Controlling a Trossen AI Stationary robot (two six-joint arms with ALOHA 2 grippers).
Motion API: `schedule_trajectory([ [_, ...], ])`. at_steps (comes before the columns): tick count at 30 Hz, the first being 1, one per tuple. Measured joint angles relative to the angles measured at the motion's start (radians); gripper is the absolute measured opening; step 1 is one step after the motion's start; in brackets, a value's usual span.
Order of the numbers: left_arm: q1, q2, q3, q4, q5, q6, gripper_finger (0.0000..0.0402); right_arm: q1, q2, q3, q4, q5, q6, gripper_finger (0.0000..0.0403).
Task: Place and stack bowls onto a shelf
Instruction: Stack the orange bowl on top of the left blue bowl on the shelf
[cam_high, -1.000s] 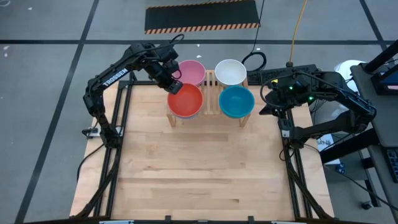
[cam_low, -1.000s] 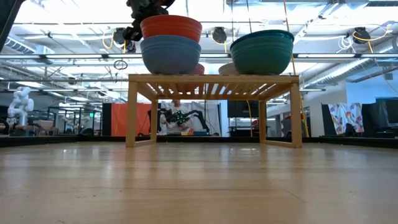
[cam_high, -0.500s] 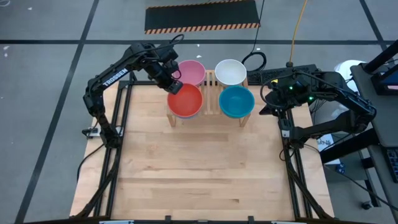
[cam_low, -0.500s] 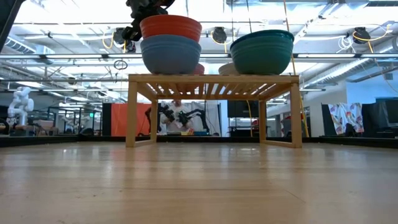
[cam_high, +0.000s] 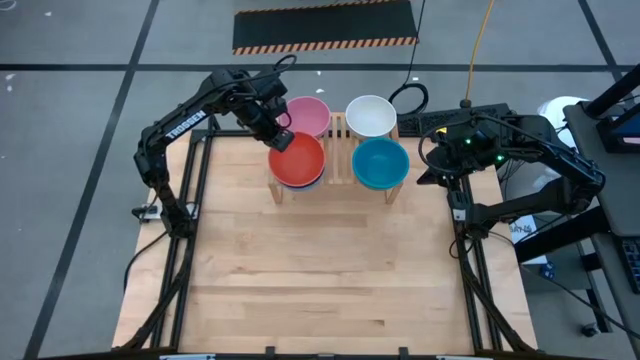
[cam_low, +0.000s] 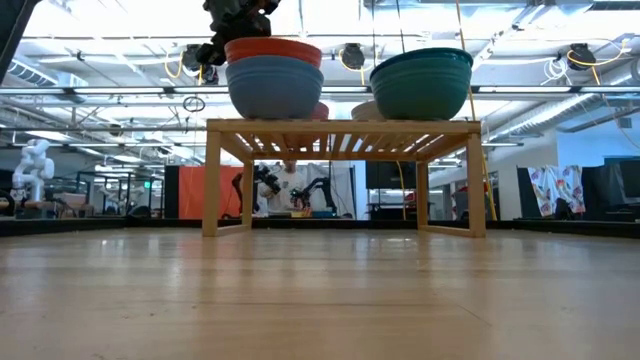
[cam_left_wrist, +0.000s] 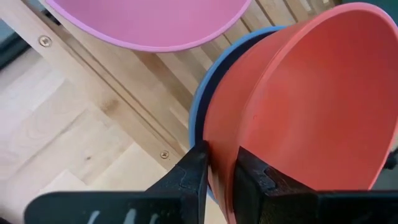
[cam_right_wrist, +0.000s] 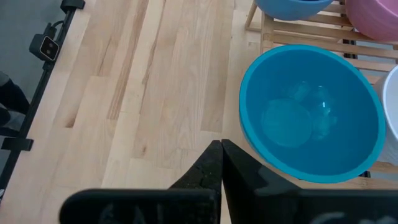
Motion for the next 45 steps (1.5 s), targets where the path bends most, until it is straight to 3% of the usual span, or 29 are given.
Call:
schedule_trajectory([
  [6,-0.025,0.000,0.000,0.001,-0.027,0.089,0.0056,0.000,0.000,0.000,0.000,0.000,0.001,0.0000],
  [13,-0.027,0.000,0.000,0.019,-0.101,0.088,0.0056,0.000,0.000,0.000,0.001,0.000,0.003,0.0000],
  [20,-0.024,0.000,0.000,0.058,-0.101,0.089,0.0056,0.000,0.000,0.000,0.007,0.000,0.001,0.0000],
  [29,-0.024,0.000,0.000,0.050,-0.020,0.015,0.0056,0.000,0.000,0.000,0.008,0.000,0.000,0.0000],
  [45,-0.024,0.000,0.000,0.032,0.043,0.027,0.0056,0.000,0.000,0.000,0.008,0.000,-0.016,0.0000],
])
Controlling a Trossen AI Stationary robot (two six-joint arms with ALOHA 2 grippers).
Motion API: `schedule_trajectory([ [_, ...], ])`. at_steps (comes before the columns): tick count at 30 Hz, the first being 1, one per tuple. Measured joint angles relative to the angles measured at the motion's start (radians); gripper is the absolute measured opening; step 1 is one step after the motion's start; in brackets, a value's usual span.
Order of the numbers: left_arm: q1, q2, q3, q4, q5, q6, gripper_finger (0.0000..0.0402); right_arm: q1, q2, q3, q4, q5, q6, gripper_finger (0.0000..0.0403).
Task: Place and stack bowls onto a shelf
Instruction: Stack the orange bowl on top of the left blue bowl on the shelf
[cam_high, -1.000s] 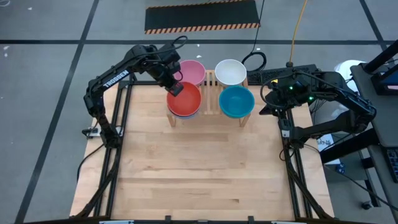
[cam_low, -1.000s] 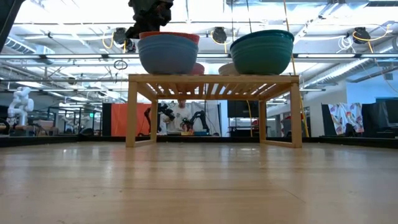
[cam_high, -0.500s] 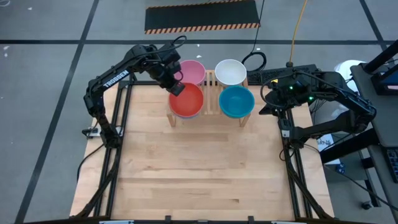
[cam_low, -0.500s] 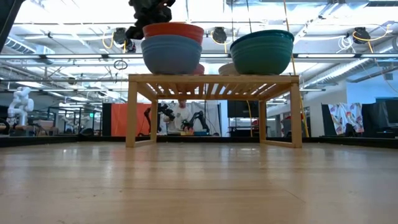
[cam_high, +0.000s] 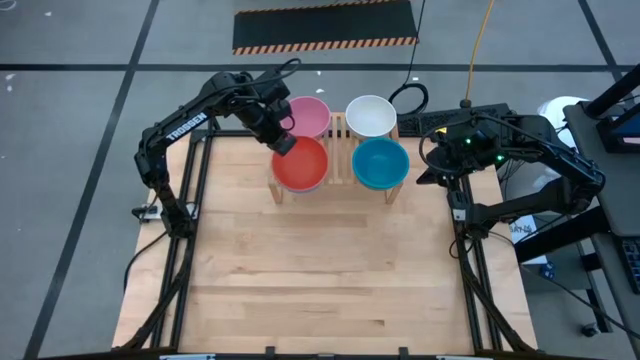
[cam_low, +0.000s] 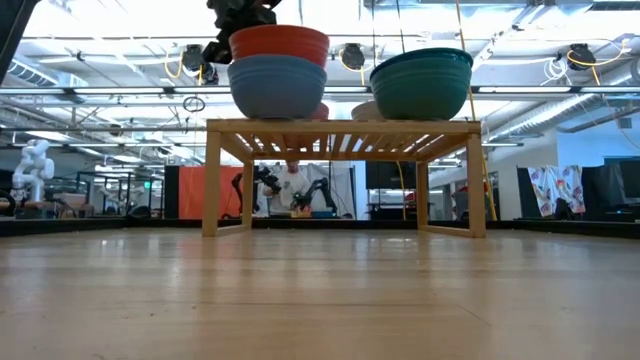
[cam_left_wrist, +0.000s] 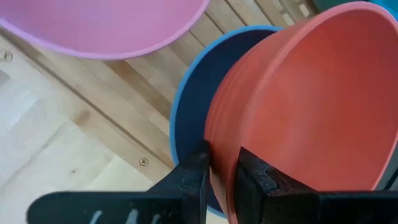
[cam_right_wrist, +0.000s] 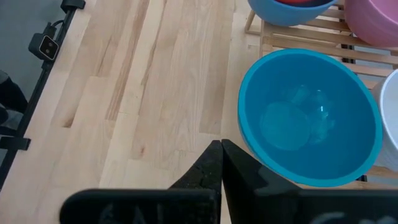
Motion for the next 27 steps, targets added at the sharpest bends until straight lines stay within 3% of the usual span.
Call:
schedule_trajectory([
  [3,-0.001,0.000,0.000,-0.001,0.001,0.063,0.0056,0.000,0.000,0.000,0.000,0.000,0.000,0.0000],
  [16,-0.005,0.000,0.000,0.002,-0.005,0.078,0.0055,0.000,0.000,0.000,0.000,0.000,0.000,0.0000],
  [27,0.004,0.000,0.000,0.014,-0.073,0.074,0.0056,0.000,0.000,0.000,0.000,0.000,0.000,0.0000],
])
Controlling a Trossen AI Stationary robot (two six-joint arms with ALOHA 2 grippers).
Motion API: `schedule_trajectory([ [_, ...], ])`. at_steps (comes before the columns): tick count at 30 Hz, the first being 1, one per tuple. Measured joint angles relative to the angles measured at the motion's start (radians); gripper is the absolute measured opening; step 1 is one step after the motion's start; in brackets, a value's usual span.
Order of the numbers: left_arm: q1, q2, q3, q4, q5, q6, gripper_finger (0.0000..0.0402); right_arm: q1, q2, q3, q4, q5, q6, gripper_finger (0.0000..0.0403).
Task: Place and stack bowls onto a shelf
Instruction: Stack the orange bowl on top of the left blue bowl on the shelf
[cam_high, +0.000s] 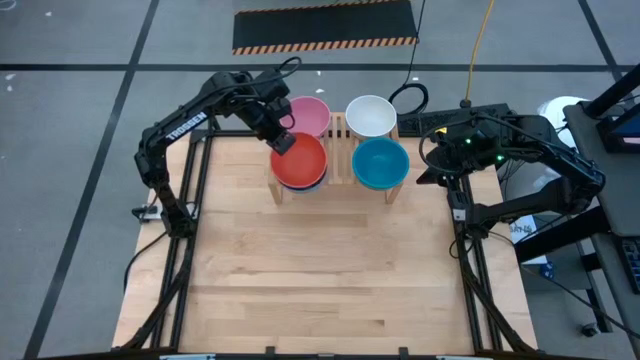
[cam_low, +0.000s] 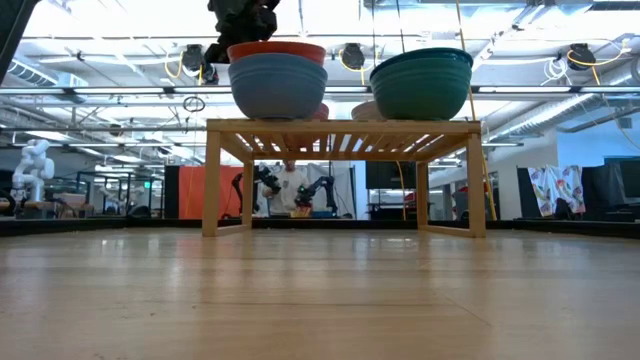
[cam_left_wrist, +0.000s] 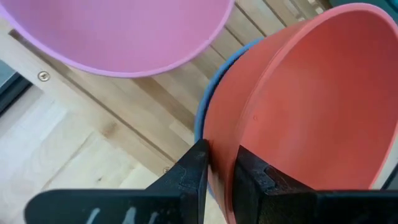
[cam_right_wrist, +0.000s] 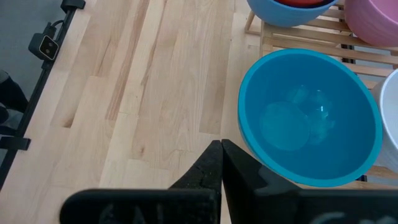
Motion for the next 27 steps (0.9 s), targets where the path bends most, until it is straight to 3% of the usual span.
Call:
schedule_trajectory([
  [27,0.005,0.023,-0.001,-0.008,0.001,0.022,0.0049,0.000,-0.011,0.000,0.016,0.000,0.000,0.0000],
])
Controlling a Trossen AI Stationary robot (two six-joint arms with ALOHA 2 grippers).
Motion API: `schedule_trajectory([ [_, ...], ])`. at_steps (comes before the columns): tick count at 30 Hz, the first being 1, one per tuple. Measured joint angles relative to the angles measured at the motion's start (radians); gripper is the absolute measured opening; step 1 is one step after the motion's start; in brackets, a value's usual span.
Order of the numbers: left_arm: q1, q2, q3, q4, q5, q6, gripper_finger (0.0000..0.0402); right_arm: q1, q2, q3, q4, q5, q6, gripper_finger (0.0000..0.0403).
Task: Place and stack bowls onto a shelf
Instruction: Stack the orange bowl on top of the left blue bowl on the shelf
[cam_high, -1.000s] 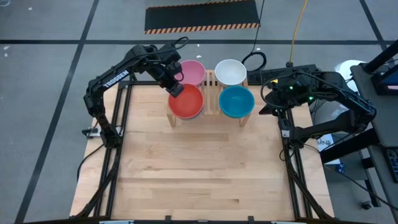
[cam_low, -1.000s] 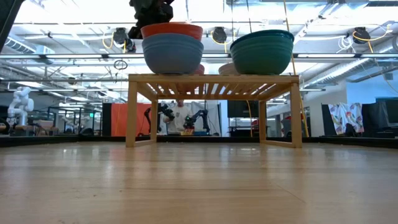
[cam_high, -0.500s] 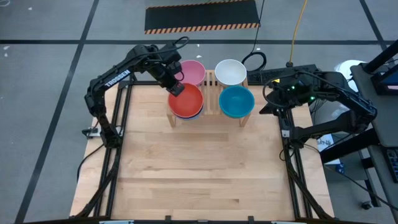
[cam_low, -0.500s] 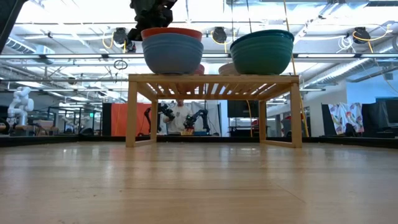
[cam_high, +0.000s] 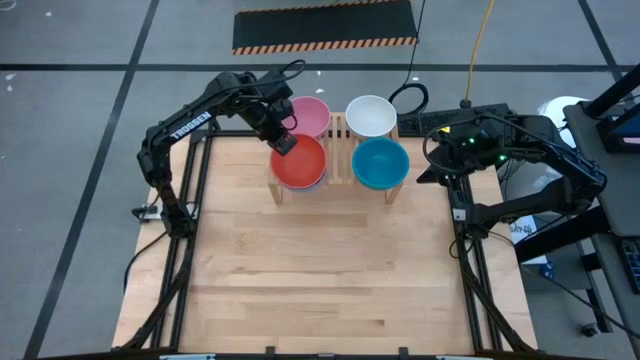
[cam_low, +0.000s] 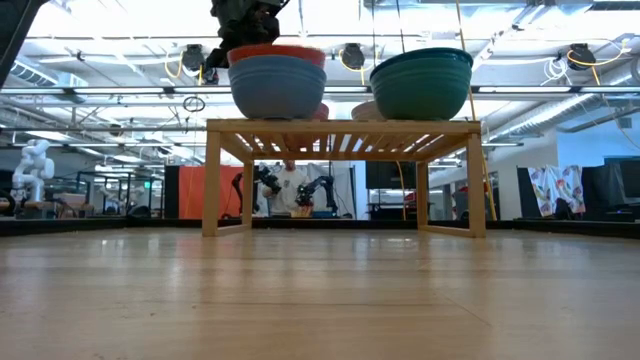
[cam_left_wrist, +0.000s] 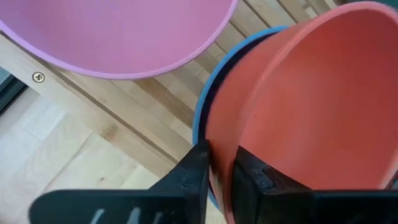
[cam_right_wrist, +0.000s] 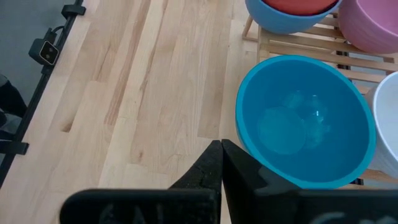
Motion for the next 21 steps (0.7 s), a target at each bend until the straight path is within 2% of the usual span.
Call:
schedule_trajectory([
  [5,0.000,0.000,0.000,0.001,0.004,0.014,0.0015,0.000,0.000,0.000,0.000,0.000,0.000,0.0000],
  [9,-0.001,0.000,0.000,0.002,0.003,0.017,0.0009,0.000,0.000,0.000,0.000,0.000,0.000,0.0000],
  [17,-0.014,0.000,0.000,0.014,-0.010,0.018,0.0076,0.000,0.000,0.000,0.001,0.000,0.000,0.0000],
  [21,-0.014,0.000,0.000,0.014,-0.012,0.008,0.0095,0.000,0.000,0.000,0.022,0.000,0.000,0.0000],
])
